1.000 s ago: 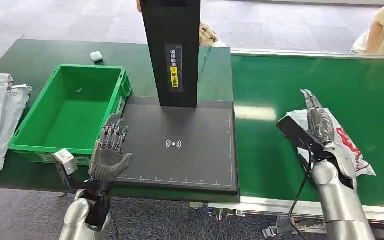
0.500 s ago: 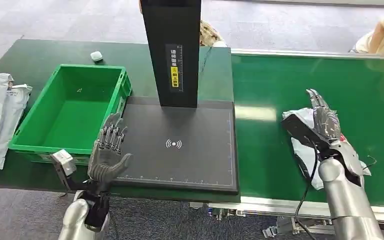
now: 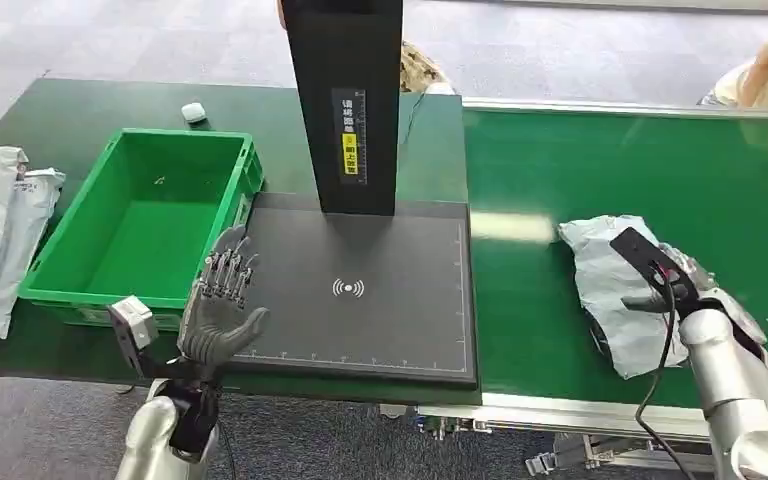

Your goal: Moved the parcel from conveyor to table for the left to box.

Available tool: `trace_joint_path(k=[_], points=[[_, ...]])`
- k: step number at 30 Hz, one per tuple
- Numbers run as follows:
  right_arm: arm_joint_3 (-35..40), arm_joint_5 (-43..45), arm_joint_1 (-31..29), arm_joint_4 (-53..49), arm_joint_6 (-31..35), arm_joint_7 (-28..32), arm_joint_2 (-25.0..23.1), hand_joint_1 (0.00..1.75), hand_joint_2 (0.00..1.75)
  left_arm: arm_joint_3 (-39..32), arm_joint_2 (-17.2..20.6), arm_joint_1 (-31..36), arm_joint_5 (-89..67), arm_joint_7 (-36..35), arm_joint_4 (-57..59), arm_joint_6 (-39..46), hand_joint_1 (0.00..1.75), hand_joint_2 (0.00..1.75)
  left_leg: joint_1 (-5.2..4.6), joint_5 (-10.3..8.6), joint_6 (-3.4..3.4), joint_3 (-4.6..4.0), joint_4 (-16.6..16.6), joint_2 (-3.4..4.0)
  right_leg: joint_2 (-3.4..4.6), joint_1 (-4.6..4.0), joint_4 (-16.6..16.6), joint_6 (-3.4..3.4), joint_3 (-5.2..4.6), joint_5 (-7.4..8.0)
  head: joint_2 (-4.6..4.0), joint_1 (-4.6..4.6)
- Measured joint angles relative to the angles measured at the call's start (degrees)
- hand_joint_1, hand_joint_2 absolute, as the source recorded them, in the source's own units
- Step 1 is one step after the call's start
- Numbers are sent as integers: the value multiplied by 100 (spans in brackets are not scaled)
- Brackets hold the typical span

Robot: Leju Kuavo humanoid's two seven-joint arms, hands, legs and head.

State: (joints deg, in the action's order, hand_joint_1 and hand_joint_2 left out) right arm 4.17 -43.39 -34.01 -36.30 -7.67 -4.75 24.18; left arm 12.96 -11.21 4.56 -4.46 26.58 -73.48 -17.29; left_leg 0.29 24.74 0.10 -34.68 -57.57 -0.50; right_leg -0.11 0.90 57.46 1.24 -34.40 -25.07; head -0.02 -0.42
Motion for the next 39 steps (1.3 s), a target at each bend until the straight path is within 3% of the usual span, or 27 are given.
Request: trace_joint_path(k=[7,11,12,13,18,30,35,39], points=[[70,-332,-328,871,157,-542,30,0,175,0,22,-1,2,22,72,87,0,175,1,0,-1,2,2,2,3,-6,0,-1,-3,-2,0,-4],[87,-376,-411,1088,-90,-517,30,0,175,7,22,6,-37,24,105,94,0,175,2,0,-1,3,1,3,4,-6,0,-1,-3,-2,0,-2],[92,-378,-417,1134,-230,-463,30,133,175,11,22,13,-46,28,118,94,0,175,2,0,-1,3,1,3,4,-6,0,-1,-2,-2,0,-2],[98,-380,-417,1156,-304,-434,30,175,175,13,22,18,-50,35,133,94,0,175,2,0,0,3,1,3,4,-5,0,0,-2,-2,0,-2],[203,-450,-425,1293,-671,-244,33,175,175,20,22,98,-57,105,262,94,0,175,2,0,0,4,0,3,4,-2,0,1,-1,-1,0,-2],[352,-422,-527,1346,-527,-70,30,175,175,13,42,98,-50,92,323,118,0,175,2,0,0,4,0,2,2,-4,0,1,0,-2,0,-2],[304,-73,-511,1326,82,116,-18,175,175,11,52,38,-50,17,282,149,0,175,2,0,0,0,2,2,3,-4,1,1,-1,-2,0,0],[10,511,-493,1103,1022,561,-168,175,175,-2,65,-99,-35,-28,90,190,0,175,2,0,0,-2,2,2,3,-2,1,1,-4,-2,0,-4]])
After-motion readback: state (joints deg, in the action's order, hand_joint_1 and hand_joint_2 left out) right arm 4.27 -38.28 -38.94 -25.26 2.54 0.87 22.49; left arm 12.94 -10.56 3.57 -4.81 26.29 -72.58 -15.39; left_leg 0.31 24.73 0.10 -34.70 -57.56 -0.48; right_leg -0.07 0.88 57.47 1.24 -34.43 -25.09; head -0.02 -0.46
